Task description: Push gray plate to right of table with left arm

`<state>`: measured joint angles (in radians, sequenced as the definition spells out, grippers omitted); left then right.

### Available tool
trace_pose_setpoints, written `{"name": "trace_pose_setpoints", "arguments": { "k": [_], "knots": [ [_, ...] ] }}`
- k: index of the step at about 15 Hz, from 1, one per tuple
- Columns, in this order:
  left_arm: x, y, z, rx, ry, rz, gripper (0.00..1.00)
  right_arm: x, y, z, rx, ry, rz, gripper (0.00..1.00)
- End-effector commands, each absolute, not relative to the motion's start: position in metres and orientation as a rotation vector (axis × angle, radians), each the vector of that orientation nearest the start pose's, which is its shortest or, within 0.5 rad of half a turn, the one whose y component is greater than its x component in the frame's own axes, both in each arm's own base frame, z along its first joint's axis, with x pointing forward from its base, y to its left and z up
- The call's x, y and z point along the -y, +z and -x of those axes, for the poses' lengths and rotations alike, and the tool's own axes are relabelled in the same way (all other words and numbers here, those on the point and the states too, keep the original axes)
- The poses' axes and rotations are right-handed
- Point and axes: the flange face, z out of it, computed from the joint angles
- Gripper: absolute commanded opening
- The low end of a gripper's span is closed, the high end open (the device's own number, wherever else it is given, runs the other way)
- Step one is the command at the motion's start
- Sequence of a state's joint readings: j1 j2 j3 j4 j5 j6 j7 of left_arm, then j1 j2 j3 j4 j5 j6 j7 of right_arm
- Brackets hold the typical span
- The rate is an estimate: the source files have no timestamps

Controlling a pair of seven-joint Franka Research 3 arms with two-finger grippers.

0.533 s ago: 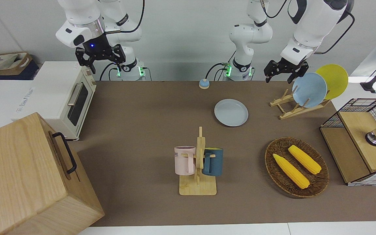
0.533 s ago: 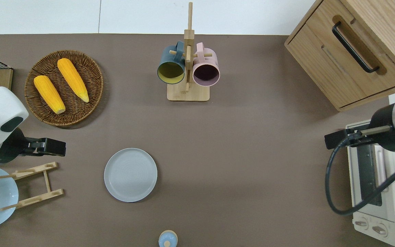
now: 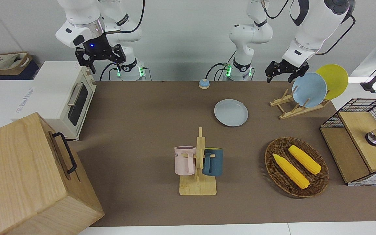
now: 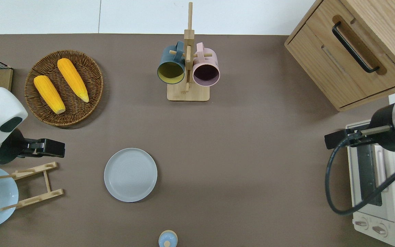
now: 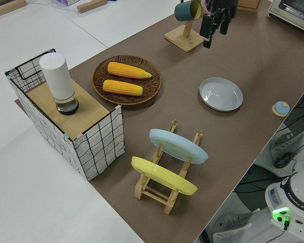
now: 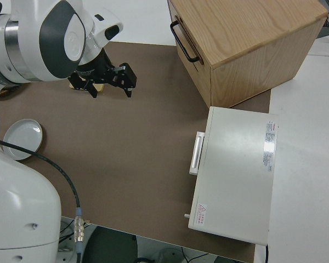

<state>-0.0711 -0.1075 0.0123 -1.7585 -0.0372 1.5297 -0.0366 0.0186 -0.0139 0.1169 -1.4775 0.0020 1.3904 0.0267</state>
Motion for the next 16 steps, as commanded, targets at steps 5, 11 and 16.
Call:
{"name": "trace_pose_setpoints", "arguments": {
  "k": [5, 11, 16],
  "knots": [
    [0.033, 0.578, -0.501, 0.013, 0.215, 3.178, 1.0, -0.07, 0.664, -0.524, 0.161, 0.121, 3.131, 0.983],
    [0.03, 0.533, -0.472, 0.108, 0.066, 3.19, 1.0, -0.071, 0.664, -0.524, 0.164, 0.121, 3.131, 0.983],
    [0.032, 0.49, -0.462, 0.107, 0.073, 3.187, 1.0, -0.071, 0.664, -0.524, 0.161, 0.121, 3.131, 0.983]
  ]
}}
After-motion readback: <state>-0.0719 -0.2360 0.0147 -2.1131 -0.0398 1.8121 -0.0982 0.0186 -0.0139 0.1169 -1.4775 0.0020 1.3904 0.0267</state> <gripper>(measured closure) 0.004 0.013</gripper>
